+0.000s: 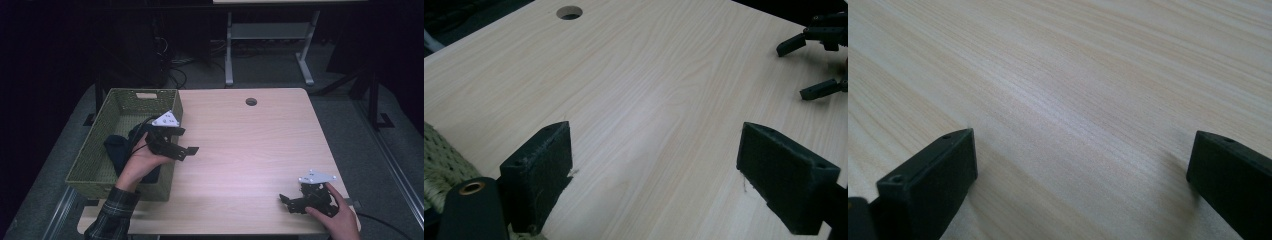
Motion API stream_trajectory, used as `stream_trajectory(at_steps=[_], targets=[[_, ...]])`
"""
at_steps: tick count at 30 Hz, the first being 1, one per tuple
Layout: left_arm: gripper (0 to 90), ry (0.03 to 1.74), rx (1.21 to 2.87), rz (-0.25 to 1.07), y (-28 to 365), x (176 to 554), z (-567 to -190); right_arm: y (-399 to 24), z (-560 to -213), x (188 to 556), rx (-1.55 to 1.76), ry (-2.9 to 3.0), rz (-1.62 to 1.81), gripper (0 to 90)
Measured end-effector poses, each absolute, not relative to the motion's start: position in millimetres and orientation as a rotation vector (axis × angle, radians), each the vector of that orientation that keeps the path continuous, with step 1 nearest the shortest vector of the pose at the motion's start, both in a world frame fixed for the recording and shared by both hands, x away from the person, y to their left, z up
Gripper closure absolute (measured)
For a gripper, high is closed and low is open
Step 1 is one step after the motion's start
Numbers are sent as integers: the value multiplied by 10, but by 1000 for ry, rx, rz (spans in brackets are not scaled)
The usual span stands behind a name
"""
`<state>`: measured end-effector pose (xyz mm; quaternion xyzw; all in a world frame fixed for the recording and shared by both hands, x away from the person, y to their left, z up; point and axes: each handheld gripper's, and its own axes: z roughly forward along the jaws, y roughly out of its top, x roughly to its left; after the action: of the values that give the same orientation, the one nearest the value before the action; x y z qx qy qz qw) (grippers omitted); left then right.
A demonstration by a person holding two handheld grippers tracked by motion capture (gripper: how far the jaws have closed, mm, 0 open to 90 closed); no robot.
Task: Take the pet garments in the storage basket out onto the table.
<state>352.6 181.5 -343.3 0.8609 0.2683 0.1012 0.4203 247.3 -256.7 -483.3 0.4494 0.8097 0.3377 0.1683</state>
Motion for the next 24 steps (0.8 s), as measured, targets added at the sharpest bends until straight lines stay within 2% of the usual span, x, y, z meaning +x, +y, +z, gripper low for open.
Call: stream_trajectory(at_steps=[24], targets=[[141,738,2136,292,2163,3532,-3336,-2567,-4832,2473,1278,2303,960,0]])
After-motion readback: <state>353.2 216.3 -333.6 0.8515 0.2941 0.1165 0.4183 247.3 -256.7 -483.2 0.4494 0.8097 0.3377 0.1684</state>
